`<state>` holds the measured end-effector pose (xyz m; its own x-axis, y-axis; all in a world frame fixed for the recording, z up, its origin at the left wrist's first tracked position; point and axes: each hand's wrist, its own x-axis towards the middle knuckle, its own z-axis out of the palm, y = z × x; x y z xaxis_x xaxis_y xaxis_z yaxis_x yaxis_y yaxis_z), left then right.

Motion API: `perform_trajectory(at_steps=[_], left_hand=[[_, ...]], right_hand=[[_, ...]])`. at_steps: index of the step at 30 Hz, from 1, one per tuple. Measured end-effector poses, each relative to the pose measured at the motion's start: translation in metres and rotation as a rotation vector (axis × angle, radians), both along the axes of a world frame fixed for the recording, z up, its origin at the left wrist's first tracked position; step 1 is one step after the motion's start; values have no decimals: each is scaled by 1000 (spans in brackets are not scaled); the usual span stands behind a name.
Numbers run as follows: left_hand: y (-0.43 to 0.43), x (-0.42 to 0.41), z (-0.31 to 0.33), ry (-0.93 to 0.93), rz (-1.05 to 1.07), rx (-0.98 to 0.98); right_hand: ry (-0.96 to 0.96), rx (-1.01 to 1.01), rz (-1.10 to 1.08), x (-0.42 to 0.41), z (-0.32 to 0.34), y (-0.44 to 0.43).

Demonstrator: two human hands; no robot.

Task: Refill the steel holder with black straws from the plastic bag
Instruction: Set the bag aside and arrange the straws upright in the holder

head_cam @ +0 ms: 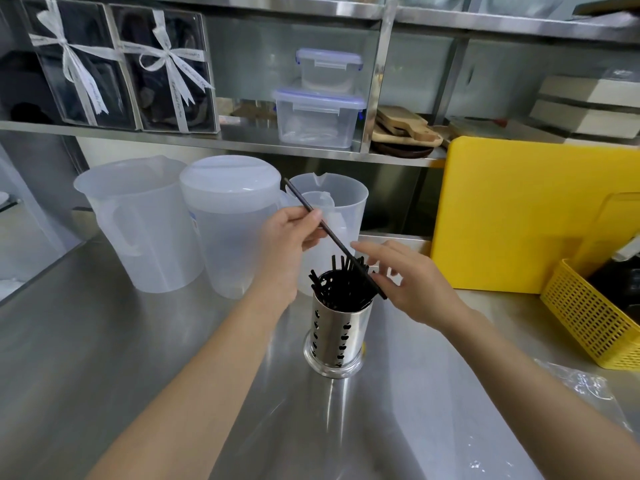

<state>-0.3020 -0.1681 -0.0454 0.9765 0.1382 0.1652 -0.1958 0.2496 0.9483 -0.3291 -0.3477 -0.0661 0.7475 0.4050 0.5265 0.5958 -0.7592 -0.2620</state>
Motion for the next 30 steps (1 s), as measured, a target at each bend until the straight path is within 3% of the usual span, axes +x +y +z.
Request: perform_trajectory(at_steps=[5,8,11,14,18,23,30], left_hand=[[1,2,-3,289,-117,-317],[2,2,-12,394,-228,-340],[-3,5,-19,390,-146,-51],[-6,4,-24,134,86,365],[-10,-5,-26,-174,-88,709],[-22,-11,-34,-184,-253,819],[-32,-10,-41,-70,-199,693]], right_hand=[[-103,59,152,-3,6,4],[-160,166,169,-7,10,6],[-128,345,70,-10,12,10],[-84,448,-9,-9,11,10],[9,460,-58,-2,5,6],[114,482,-79,5,-4,4],[197,599,-59,11,-7,6]])
